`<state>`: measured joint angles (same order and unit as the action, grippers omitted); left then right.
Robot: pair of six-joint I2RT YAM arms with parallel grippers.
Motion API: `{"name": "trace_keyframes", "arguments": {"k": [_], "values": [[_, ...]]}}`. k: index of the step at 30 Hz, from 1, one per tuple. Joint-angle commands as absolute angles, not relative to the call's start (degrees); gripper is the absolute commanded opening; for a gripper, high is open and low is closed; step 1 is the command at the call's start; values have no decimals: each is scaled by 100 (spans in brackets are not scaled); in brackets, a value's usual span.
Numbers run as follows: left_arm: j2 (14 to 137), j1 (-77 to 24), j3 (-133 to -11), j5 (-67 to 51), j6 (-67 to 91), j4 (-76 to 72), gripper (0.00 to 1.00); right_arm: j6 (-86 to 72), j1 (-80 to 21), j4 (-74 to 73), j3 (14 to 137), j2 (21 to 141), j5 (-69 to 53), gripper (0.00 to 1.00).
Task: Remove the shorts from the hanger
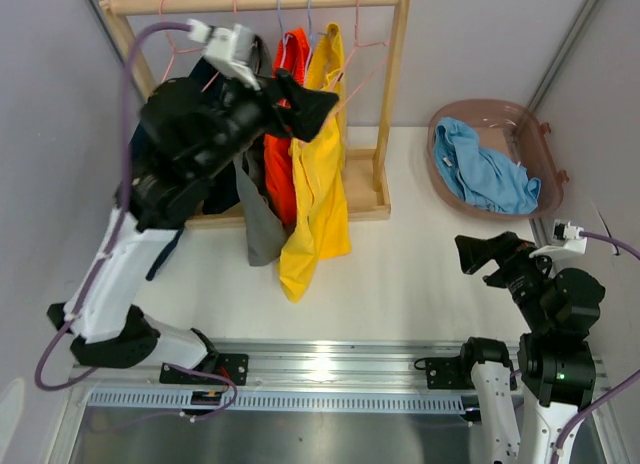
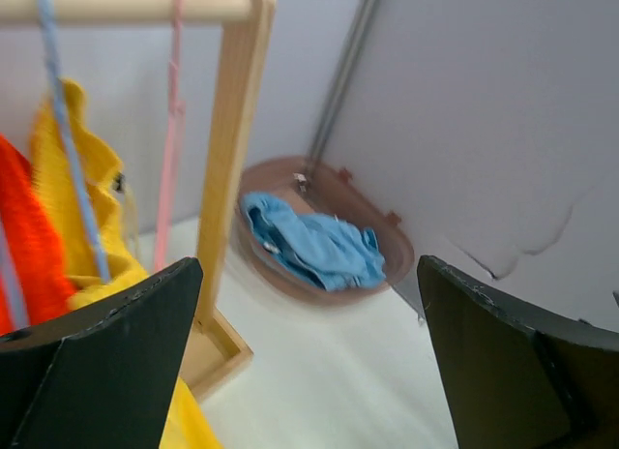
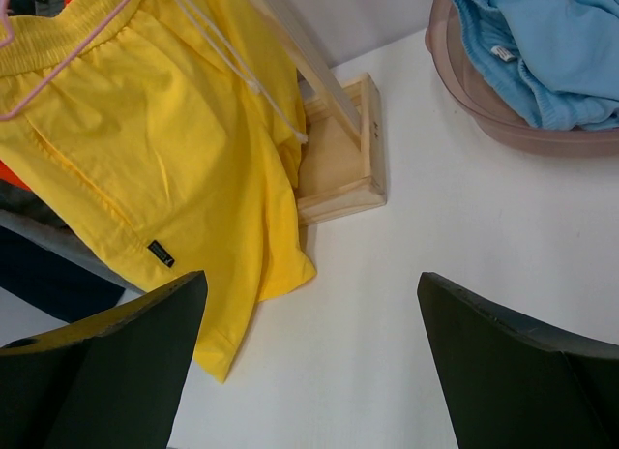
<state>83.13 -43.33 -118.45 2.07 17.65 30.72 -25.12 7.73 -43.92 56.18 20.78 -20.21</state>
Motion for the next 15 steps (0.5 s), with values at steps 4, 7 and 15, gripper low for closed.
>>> {"name": "trace_keyframes", "arguments": {"k": [4, 7, 15], "values": [[8181, -4157, -11979, 992, 1020, 3348, 99, -2593, 879, -4597, 5941, 1943, -2153, 99], [8436, -4122, -12181, 1247, 835, 3480, 99, -2514, 949, -4693, 5985, 1925, -2206, 99], [9175, -3946, -12453, 1626, 668, 3155, 98, -2400, 932, -4772, 5924, 1890, -2118, 99]]}}
